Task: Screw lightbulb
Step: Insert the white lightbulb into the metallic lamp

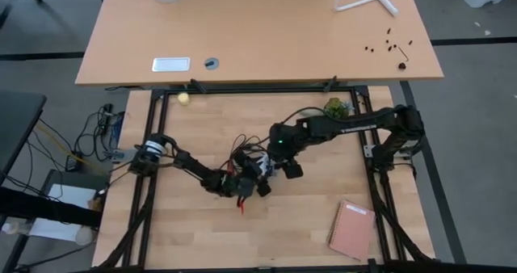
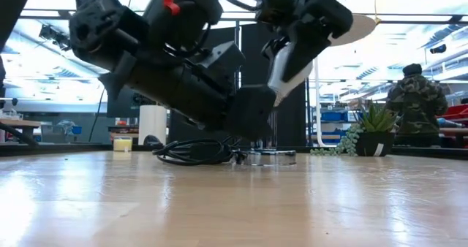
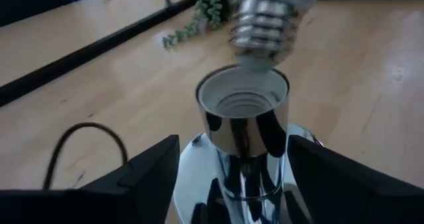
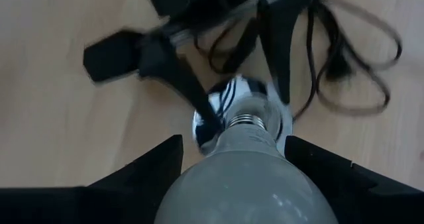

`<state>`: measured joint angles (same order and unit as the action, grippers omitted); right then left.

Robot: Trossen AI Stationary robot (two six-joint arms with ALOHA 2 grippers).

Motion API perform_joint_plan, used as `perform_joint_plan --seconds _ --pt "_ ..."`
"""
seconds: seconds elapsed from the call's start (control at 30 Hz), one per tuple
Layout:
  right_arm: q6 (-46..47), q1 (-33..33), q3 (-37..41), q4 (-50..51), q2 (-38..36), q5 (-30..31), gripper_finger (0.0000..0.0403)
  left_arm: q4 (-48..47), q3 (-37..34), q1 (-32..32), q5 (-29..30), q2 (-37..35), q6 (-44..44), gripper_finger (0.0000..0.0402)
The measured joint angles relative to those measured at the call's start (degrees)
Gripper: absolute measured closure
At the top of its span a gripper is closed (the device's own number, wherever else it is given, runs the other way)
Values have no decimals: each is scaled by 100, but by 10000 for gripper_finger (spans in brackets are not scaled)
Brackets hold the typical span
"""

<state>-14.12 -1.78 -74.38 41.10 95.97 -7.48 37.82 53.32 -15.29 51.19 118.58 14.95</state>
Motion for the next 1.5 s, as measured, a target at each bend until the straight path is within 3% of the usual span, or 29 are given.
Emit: perform_joint_plan --seconds 0.17,0.6,1.17,1.5 --pt "-103 -20 -399 405 158 -14 136 314 -16 139 -505 13 -460 126" --pt "-211 -35 -705 734 238 -14 135 751 -37 144 -691 20 -1009 200" --pt "681 125 -705 1191 237 38 135 1327 87 476 -1618 22 -1474 203" --pt "937 111 -705 1169 234 98 135 1233 267 527 -1728 24 -1690 203"
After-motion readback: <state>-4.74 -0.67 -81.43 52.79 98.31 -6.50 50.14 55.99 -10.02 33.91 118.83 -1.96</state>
